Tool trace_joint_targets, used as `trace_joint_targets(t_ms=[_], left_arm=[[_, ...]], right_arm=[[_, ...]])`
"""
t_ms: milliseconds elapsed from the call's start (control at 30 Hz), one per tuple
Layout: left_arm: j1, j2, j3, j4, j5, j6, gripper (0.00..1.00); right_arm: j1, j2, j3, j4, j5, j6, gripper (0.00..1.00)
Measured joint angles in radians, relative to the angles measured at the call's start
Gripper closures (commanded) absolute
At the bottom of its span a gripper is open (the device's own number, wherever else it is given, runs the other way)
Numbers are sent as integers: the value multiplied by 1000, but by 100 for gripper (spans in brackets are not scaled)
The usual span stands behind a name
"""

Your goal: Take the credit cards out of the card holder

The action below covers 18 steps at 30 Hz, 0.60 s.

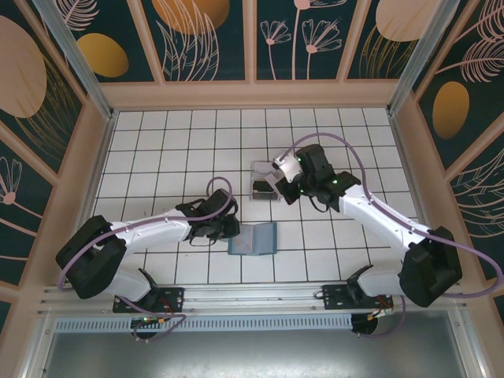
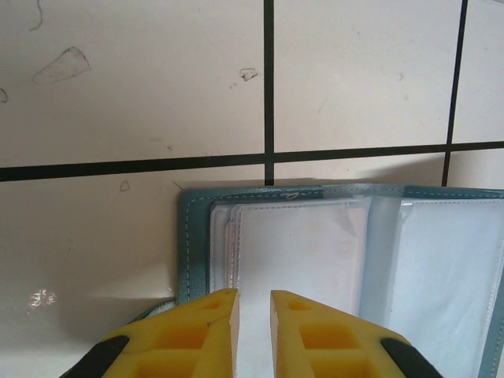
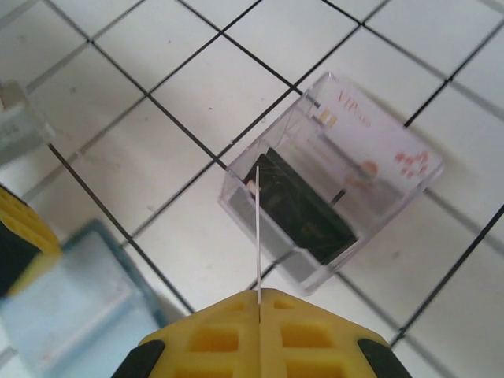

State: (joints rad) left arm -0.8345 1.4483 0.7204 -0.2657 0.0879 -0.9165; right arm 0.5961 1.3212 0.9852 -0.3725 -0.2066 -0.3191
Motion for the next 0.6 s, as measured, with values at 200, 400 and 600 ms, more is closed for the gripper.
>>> trace_joint_targets(t_ms=[200, 400, 600], left_arm=[[0, 0, 15, -4, 0, 24, 81], [0, 6, 27, -16, 0, 41, 81], [0, 6, 30, -24, 0, 45, 81]], right_arm=[[-2, 92, 126, -93, 8, -358, 100], [-21, 216, 305, -237, 13, -580, 100], [-39, 348, 485, -359, 15, -695, 100]])
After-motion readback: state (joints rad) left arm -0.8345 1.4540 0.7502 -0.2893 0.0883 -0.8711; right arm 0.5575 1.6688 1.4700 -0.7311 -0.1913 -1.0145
